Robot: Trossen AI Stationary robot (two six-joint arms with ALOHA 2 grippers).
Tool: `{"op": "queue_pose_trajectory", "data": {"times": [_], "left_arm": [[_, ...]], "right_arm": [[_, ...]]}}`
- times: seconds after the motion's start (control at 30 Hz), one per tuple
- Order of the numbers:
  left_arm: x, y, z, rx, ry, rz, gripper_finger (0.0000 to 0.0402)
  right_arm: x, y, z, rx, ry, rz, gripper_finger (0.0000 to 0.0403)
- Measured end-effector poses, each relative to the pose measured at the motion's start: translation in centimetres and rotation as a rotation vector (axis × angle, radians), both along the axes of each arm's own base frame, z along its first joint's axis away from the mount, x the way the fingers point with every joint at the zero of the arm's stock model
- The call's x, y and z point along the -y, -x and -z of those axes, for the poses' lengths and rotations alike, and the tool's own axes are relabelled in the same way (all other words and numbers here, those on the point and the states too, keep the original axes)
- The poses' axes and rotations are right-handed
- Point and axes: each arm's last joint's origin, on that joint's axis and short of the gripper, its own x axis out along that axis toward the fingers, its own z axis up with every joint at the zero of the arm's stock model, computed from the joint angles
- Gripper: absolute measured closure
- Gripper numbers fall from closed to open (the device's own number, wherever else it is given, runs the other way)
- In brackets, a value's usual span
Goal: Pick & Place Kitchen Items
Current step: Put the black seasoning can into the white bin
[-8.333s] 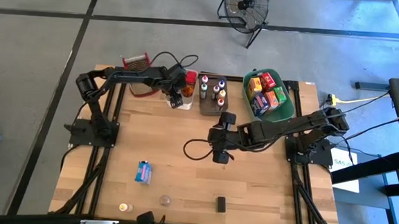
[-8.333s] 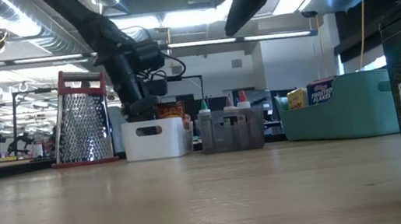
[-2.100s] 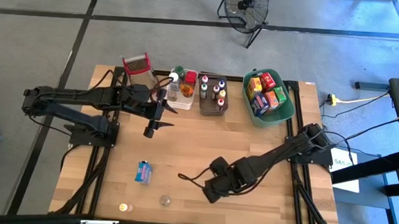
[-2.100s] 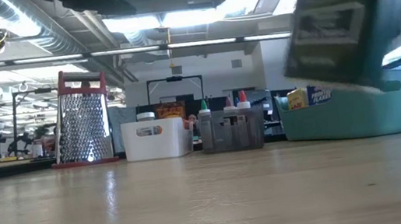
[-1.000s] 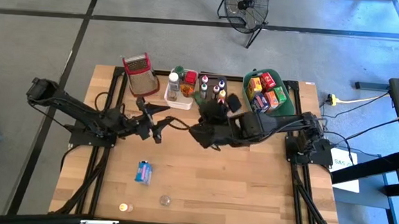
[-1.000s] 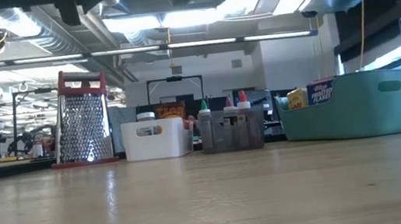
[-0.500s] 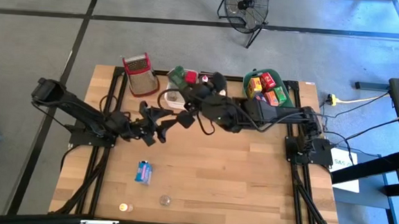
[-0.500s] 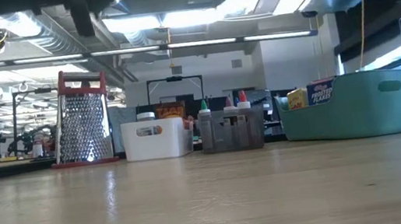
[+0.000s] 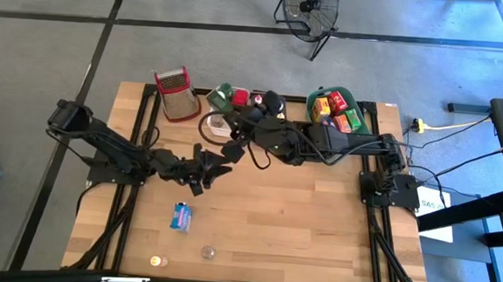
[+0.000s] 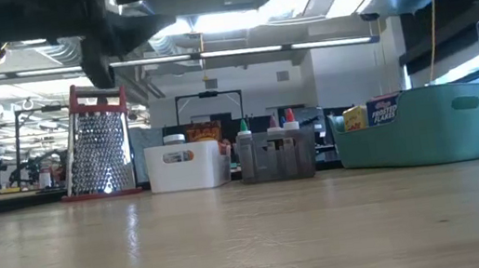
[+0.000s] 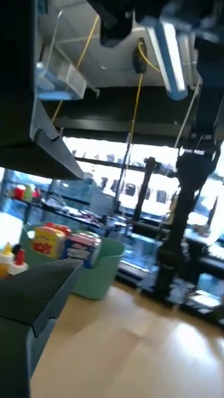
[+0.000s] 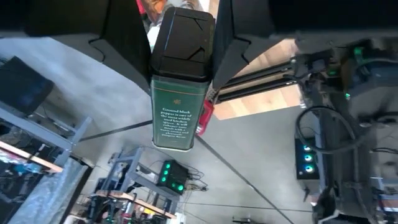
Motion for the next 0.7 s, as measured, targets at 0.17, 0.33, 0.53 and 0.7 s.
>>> {"op": "queue_pose_trajectory", "data": {"times": [0.17,0.33,0.53,0.7], "left_arm": [[-0.4,-0.3,0.0,0.019,-0.116,-0.119,0.0187],[-1.0,-0.3,-1.2,0.141,-0.274,-0.267,0.0201],[-1.1,-0.4,-1.8,0.16,-0.518,-0.374,0.0247],[-0.9,-1.0,-3.2,0.192,-0.57,-0.393,0.0283]], "right_arm": [[-0.1,0.0,0.0,0.003,-0.005,-0.013,0.0258],[-0.1,-0.1,-0.1,0.019,-0.008,-0.013,0.0258],[0.0,-0.3,-0.8,0.079,0.003,-0.019,0.0258],[-0.1,-0.5,-1.6,0.133,0.031,-0.075,0.0258]]}}
